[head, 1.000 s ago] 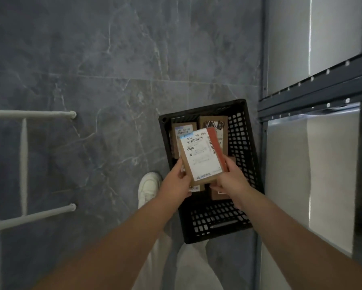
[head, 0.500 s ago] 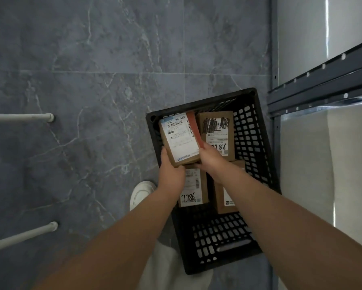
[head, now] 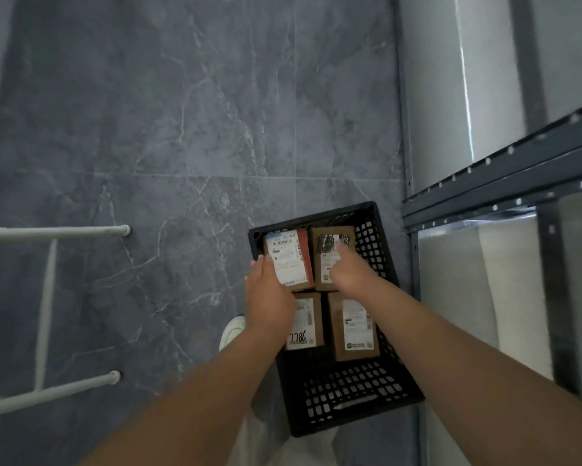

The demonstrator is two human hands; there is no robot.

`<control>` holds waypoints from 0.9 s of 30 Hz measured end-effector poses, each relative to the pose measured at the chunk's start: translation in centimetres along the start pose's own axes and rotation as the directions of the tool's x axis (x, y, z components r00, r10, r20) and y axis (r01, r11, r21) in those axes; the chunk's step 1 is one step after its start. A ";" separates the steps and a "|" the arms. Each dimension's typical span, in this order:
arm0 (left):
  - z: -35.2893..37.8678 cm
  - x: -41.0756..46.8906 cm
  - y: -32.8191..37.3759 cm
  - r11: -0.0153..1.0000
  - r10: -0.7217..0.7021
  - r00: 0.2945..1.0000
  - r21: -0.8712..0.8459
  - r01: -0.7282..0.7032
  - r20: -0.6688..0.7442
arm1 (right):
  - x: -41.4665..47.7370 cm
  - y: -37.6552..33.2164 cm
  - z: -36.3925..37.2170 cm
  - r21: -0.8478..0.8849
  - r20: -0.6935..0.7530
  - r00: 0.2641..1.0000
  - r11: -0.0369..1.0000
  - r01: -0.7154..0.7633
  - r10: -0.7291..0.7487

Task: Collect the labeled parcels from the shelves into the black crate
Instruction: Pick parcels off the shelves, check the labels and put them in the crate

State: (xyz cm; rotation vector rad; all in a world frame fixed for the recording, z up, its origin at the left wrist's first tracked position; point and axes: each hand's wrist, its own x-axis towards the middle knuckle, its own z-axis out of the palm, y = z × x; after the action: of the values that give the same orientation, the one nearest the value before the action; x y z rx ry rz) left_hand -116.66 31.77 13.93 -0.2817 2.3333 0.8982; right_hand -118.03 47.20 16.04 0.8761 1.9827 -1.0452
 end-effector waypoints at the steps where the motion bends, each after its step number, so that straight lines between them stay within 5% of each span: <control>1: -1.8 -0.6 1.6 0.999 0.022 1.000 0.031 -0.022 -0.012 | -1.3 -0.9 -1.9 0.001 -0.040 0.999 1.000 0.028 -0.027; 6: -11.6 -5.4 12.7 0.968 0.200 0.978 0.170 -0.186 -0.066 | -10.0 -6.6 -12.0 -0.032 -0.239 0.962 0.991 0.126 -0.130; 10: -19.1 -10.2 23.8 0.887 0.437 0.883 0.249 -0.389 -0.175 | -19.9 -13.0 -20.3 -0.162 -0.336 0.881 0.942 0.295 -0.334; 17: -31.2 -24.0 40.5 0.644 0.765 0.535 0.453 -0.617 -0.359 | -40.1 -23.0 -32.0 -0.447 -0.523 0.531 0.745 0.494 -0.666; 23: -41.3 -35.9 50.5 0.458 0.866 0.193 0.574 -0.679 -0.462 | -57.3 -27.9 -40.5 -0.337 -0.664 0.359 0.691 0.639 -0.656; 27: -45.1 -40.9 54.4 0.432 0.853 0.147 0.517 -0.739 -0.501 | -65.3 -28.9 -43.7 -0.456 -0.727 0.177 0.659 0.598 -0.663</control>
State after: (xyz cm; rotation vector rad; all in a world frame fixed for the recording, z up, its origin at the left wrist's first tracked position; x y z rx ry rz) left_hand -127.29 41.48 94.27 1.0723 3.3367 1.2045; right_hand -120.31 57.29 99.08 0.4991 3.4881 -1.0076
